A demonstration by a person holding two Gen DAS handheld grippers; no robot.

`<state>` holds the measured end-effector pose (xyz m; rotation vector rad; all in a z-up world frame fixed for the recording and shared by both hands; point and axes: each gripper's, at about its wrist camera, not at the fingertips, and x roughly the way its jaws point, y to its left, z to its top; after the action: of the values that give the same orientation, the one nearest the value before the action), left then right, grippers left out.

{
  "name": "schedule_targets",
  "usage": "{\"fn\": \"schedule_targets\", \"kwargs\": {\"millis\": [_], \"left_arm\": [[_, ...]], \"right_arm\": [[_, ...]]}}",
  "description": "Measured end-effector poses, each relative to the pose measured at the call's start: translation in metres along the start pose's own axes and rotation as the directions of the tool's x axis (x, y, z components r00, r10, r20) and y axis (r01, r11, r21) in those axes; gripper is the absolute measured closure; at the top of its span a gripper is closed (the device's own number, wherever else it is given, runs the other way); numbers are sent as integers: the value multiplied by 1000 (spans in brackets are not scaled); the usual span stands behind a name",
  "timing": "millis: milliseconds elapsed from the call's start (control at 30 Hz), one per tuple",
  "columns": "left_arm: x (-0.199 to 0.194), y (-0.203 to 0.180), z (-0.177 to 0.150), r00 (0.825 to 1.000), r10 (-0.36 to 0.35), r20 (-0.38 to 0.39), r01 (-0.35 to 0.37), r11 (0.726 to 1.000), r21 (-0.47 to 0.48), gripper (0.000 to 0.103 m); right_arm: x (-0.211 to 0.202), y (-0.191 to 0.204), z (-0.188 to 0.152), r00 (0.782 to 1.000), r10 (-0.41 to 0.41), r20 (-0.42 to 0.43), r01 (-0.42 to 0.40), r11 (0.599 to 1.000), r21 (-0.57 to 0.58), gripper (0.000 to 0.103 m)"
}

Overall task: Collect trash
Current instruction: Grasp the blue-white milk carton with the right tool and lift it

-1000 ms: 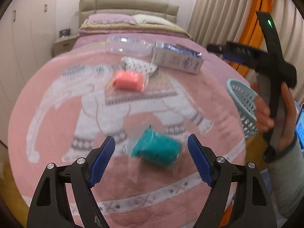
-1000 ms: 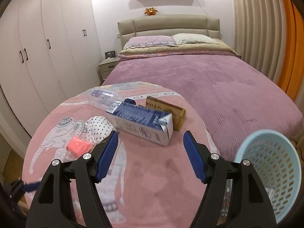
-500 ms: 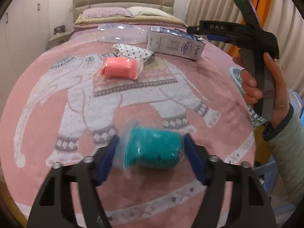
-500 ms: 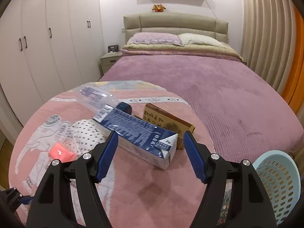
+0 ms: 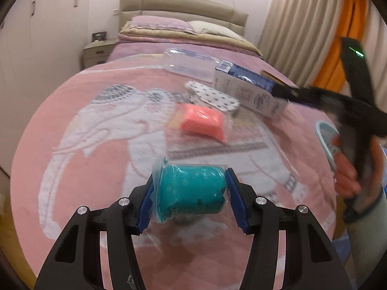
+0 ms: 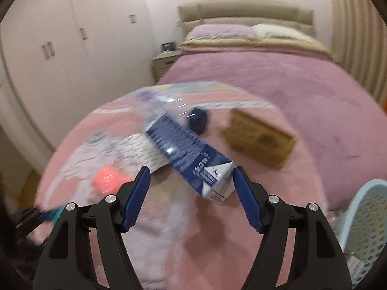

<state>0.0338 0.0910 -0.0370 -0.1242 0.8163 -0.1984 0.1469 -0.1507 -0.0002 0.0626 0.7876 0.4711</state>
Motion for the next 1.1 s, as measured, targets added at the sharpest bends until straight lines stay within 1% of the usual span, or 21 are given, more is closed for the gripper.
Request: {"fn": "schedule_targets", "kwargs": {"millis": [67,100,133,233,300,367,433,500,567,633,700,800,900,1033,1100], "left_arm": [[1,7,3,1000,13,11,-13,1000,-12,50],[1,9,4,1000,16,19,-15,1000,-18,50],[1,12,4,1000,16,26,-16,1000,-26,50],[5,18,3,1000,5,21,-4,999,-51,50],[4,20,4,1000,-1,26,3,998,-55,50],[3,19,4,999,-15,38,17,998,-53,50],[5,19,3,999,-22,30,24,998,-55,50],[6,19,3,999,-30,26,32,998,-56,50],[7,18,2,999,-33,22,34,998,-51,50],[7,15,2,999,-26,23,27,999,-40,50],[7,12,1,999,-21,28,21,999,-24,50],[7,9,0,999,-17,27,17,1000,-7,50],[7,10,0,999,-25,27,25,1000,-11,50],[9,8,1,999,-25,25,25,1000,-18,50],[10,7,1,999,-25,24,25,1000,-18,50]], "right_arm": [[-6,8,-3,997,76,-12,-76,997,-5,36],[-12,13,-4,995,96,-7,-96,995,-18,36],[-16,16,-5,995,96,1,-95,995,-29,36],[-20,21,-2,998,53,29,-51,997,-57,36],[-11,22,1,1000,-4,14,5,998,-70,35],[-2,23,4,1000,-10,-7,10,998,-68,35],[6,24,4,999,17,-33,-19,998,-57,33],[16,24,5,999,3,-46,-6,998,-56,30],[28,24,5,998,-21,-62,17,998,-58,30],[41,21,6,996,-23,-83,19,999,-46,30],[50,17,7,995,-1,-105,-1,1000,-22,30],[55,14,6,994,25,-109,-26,1000,-2,30],[56,9,5,992,59,-113,-58,998,18,30],[57,0,6,986,134,-97,-126,989,84,29],[58,-5,7,987,131,-97,-120,987,111,29]]}}
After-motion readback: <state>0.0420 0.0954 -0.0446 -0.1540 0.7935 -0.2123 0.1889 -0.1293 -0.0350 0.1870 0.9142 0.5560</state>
